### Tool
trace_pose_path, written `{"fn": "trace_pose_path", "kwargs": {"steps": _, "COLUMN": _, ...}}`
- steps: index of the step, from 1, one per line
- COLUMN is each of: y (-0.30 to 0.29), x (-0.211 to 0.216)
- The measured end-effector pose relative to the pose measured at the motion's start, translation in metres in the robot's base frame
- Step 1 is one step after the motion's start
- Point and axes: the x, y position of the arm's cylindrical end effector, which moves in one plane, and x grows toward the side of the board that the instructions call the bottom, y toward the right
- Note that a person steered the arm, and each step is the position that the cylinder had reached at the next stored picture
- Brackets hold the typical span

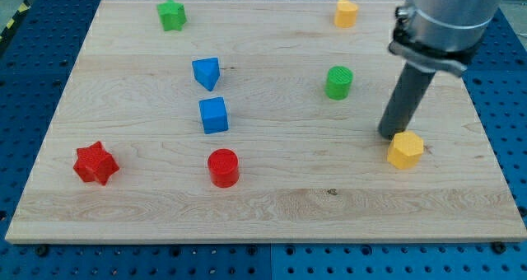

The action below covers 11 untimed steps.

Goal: Slide the yellow hexagon to bottom right

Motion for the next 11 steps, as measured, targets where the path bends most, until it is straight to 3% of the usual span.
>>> {"fn": "trace_pose_path", "kwargs": {"steps": 1, "y": -0.032, "x": -0.003}}
{"fn": "trace_pose_path", "kwargs": {"steps": 2, "y": 0.007, "x": 0.000}}
{"fn": "trace_pose_path", "kwargs": {"steps": 5, "y": 0.029, "x": 0.051}}
{"fn": "trace_pose_path", "kwargs": {"steps": 7, "y": -0.004, "x": 0.095}}
{"fn": "trace_pose_path", "kwargs": {"steps": 9, "y": 0.041, "x": 0.089}}
{"fn": "trace_pose_path", "kwargs": {"steps": 10, "y": 0.035, "x": 0.055}}
{"fn": "trace_pose_path", "kwargs": {"steps": 11, "y": 0.076, "x": 0.053}}
